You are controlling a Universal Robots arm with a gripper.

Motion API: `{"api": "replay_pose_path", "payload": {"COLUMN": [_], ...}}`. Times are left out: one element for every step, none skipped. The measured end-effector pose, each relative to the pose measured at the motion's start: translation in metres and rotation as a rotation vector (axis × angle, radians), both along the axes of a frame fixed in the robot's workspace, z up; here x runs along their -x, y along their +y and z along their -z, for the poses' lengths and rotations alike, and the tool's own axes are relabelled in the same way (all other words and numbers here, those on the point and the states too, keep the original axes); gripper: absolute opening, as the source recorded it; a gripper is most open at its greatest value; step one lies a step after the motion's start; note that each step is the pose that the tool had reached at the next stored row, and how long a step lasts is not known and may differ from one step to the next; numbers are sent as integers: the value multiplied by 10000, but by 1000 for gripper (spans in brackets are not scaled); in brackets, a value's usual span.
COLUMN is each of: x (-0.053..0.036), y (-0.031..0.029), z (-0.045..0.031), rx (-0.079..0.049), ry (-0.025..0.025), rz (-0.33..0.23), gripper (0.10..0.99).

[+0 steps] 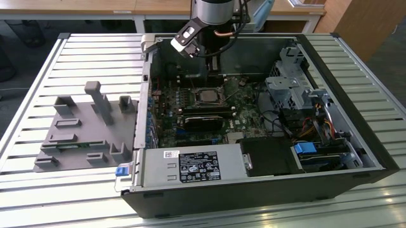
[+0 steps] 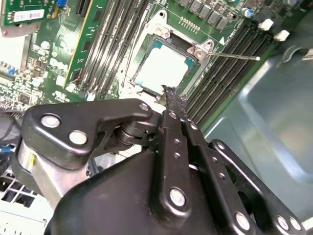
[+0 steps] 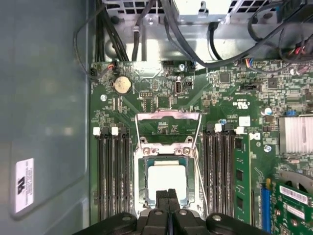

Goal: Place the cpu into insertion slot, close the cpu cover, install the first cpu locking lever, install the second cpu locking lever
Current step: 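Close the cpu cover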

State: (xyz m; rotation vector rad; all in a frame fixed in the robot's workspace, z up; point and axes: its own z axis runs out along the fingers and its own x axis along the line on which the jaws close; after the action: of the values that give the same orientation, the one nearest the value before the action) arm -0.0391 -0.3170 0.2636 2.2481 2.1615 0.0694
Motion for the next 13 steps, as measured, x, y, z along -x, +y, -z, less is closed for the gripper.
{"api": "replay_pose_path", "payload": {"x": [0,0,0,0,1,1,1,-7,-21,-42,-70,-97,-122], "y": [0,-1,-5,-7,-8,-8,-10,-12,-11,-11,-11,-12,-12], "z": [-7,-6,-7,-7,-7,-7,-7,-7,-7,-7,-7,-7,-7], "rx": [1,-3,-2,-2,-1,1,0,-1,0,-1,-1,-1,-1], "ry": [0,-2,-1,-1,0,0,0,-1,1,1,5,8,10], "rz": [0,-5,-36,-103,-189,-294,-366,-389,-392,-394,-396,-398,-398], "gripper": [106,106,106,106,106,106,106,106,106,106,106,106,106]}}
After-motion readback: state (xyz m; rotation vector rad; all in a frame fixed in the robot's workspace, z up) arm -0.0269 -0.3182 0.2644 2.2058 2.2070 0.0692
